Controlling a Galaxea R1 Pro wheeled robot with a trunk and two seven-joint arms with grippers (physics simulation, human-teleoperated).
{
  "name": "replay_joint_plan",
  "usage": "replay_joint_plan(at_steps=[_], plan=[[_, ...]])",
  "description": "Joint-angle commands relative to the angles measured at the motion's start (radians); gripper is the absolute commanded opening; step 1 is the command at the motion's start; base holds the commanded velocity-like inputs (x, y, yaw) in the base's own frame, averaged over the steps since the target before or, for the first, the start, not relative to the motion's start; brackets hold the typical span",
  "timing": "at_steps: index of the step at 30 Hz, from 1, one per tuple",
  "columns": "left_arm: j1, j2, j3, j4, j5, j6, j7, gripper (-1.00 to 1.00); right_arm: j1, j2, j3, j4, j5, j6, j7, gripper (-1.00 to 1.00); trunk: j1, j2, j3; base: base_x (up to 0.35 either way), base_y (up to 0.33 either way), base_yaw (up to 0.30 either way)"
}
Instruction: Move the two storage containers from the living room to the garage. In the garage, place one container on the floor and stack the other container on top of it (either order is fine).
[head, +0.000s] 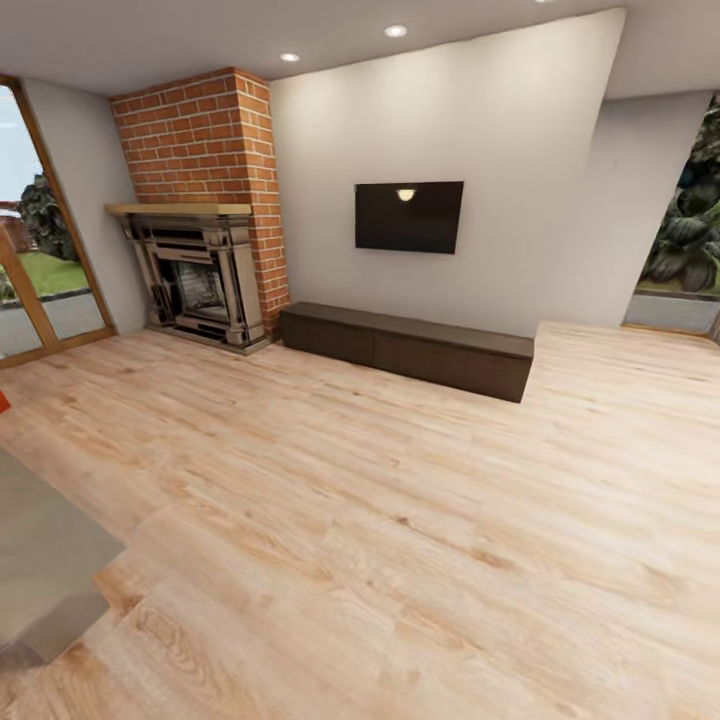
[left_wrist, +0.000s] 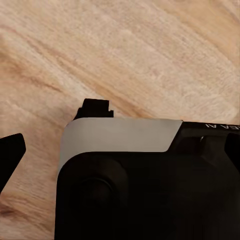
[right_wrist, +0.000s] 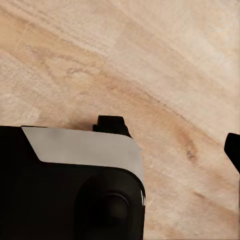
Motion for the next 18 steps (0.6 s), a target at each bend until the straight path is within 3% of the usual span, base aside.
replay_joint_plan(at_steps=[1,18], plan=[[-0.001,0.0,0.002,0.0,0.008,0.0,-0.001,1.0,-0.001,0.001,0.008,0.003,-0.01,-0.006,-0.001,1.0,0.001,0.0,-0.001,0.323,0.0,0.269],[-0.001,0.0,0.002,0.0,0.008,0.0,-0.001,1.0,-0.001,0.001,0.008,0.003,-0.013,-0.006,-0.001,1.0,0.001,0.0,-0.001,0.323,0.0,0.269]])
